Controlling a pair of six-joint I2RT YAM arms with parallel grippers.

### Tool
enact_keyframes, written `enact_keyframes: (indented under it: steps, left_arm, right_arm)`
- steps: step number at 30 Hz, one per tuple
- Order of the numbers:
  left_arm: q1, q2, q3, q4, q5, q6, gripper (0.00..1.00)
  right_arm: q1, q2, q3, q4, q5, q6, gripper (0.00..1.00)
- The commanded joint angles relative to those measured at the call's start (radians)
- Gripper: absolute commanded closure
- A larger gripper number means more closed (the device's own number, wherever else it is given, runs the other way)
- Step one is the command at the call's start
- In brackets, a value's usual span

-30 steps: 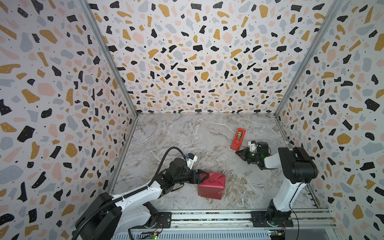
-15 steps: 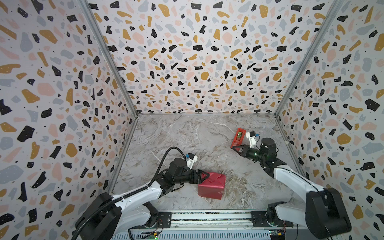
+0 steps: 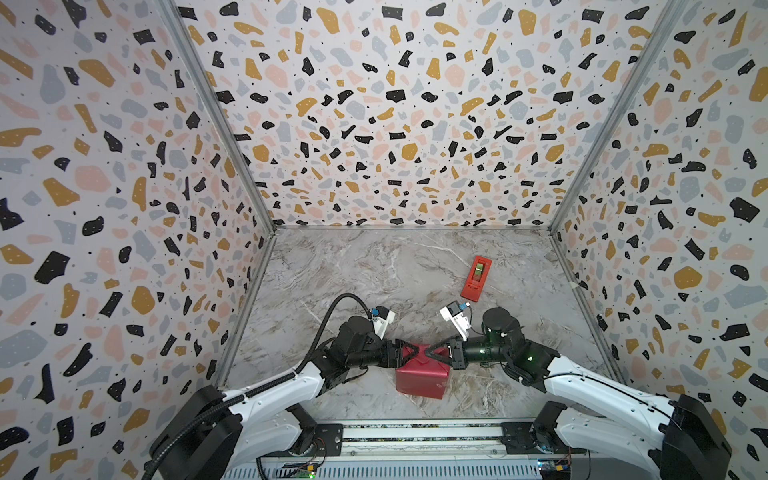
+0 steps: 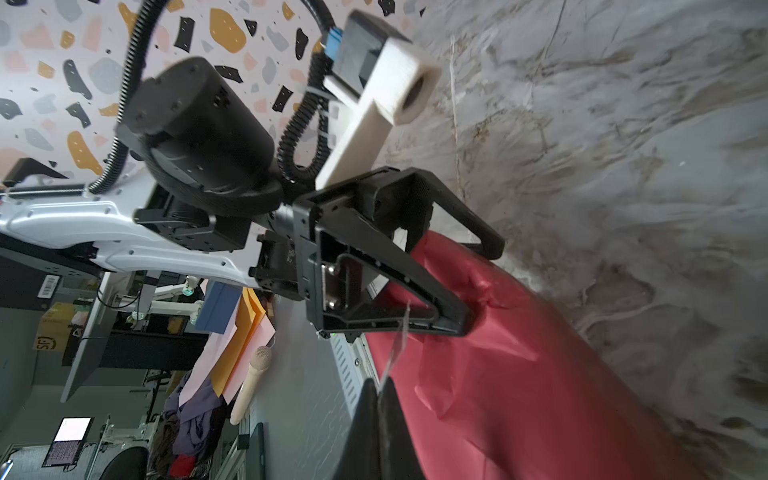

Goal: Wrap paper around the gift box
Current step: 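Carry the tape strip with the right gripper to the box's top seam, then press the tape onto the seam with right gripper while left holds box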

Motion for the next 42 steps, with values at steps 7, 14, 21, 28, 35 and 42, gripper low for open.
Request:
enact_keyframes:
  steps: [7,14,21,28,35,42]
  left_arm:
    - [-0.004,0.039,-0.057,-0.280,-0.066,0.058,0.19]
    - [-0.004,0.034,-0.055,-0.287,-0.068,0.060,0.19]
    - [-0.004,0.031,-0.058,-0.290,-0.070,0.061,0.19]
    - [-0.004,0.031,-0.059,-0.292,-0.070,0.063,0.19]
    - [-0.004,0.037,-0.054,-0.295,-0.073,0.067,0.19]
    - [-0.004,0.037,-0.052,-0.297,-0.072,0.067,0.19]
  right_arm:
    - [0.023,0.052,0.060,-0.027,0.013,-0.051,1.00]
    - [0.023,0.064,0.073,-0.035,0.002,-0.057,1.00]
    - [0.021,0.039,0.105,-0.077,-0.021,-0.050,1.00]
    - [0.023,0.027,0.091,-0.070,-0.053,-0.018,1.00]
    - [0.027,0.045,0.060,-0.017,-0.069,0.011,1.00]
    - [0.028,0.071,0.054,-0.008,-0.067,0.002,1.00]
